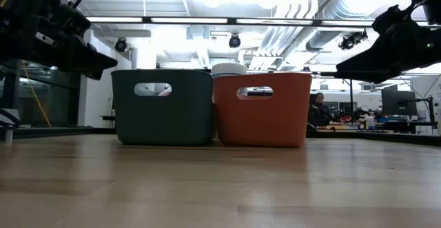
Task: Pick & place silicon tubes, Sealant and Lysol wipes
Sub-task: Return to Home Position
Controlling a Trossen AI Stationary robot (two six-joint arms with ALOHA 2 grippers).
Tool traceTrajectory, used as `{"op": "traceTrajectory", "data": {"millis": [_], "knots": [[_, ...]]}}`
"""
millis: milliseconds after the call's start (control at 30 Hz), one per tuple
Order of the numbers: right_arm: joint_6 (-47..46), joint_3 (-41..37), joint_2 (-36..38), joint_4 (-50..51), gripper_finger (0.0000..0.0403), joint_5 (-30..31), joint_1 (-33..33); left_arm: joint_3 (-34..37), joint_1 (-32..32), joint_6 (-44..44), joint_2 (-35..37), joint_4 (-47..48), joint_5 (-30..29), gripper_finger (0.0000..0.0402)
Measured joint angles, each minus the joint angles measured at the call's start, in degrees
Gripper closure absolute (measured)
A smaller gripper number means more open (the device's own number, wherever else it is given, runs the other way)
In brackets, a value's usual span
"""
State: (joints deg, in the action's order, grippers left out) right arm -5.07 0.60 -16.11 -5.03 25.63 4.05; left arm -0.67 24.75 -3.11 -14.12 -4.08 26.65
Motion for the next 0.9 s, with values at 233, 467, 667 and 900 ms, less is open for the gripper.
{"op": "traceTrajectory", "data": {"millis": [233,467,667,900], "knots": [[1.3,0.0,0.0,0.1,0.0073,-1.9,0.0,0.0,0.0,2.0,0.0,0.0,0.7,0.0401],[2.5,0.0,0.0,0.1,0.0073,-1.9,0.0,0.0,0.0,3.8,0.0,0.0,0.9,0.0402],[2.5,0.0,0.0,0.1,0.0073,-1.8,0.0,0.0,0.0,3.8,0.0,0.0,0.9,0.0401],[2.5,0.0,0.0,0.1,0.0073,-1.8,0.0,0.0,0.0,3.8,0.0,0.0,0.8,0.0401]]}}
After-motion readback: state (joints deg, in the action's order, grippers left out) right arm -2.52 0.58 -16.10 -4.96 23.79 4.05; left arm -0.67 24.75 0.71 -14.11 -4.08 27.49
